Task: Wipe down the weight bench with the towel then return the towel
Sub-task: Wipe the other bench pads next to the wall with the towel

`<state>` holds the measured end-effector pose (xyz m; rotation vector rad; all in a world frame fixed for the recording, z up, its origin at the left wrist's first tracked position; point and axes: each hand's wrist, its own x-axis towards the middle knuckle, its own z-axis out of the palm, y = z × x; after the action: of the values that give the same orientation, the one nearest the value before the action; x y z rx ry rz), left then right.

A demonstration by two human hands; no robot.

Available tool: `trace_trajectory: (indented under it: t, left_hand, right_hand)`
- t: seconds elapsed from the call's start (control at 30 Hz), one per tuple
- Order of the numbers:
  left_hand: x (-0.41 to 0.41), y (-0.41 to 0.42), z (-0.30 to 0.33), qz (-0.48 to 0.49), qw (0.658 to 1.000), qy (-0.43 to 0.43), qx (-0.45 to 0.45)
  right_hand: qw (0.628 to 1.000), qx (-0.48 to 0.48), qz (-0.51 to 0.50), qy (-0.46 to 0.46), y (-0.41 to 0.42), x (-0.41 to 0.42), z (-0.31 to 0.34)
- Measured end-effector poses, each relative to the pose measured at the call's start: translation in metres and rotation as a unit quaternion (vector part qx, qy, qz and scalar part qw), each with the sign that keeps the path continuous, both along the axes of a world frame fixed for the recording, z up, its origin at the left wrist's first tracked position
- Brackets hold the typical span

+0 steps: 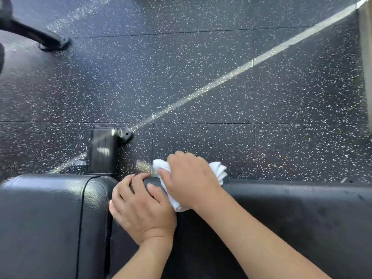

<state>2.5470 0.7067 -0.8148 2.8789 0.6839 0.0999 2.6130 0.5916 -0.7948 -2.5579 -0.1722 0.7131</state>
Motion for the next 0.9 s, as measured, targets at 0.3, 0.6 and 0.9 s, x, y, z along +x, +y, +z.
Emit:
trace_trajectory:
  t: [0.3, 0.6, 0.9]
  left_hand:
    - [0.0, -0.004, 0.001, 0.007, 1.0, -0.005, 0.02]
    - [0.0, -0.005, 0.002, 0.002, 1.0, 0.001, 0.018]
    - [0.0, 0.0, -0.003, 0.0, 1.0, 0.006, 0.02]
  right_hand:
    - [0.992, 0.016, -0.01, 0.126, -0.054, 0.006, 0.006]
    - [0.982, -0.107, -0.061, 0.144, -0.115, -0.013, 0.02]
    - [0.977, 0.093, 0.03, 0.187, 0.018, 0.04, -0.005]
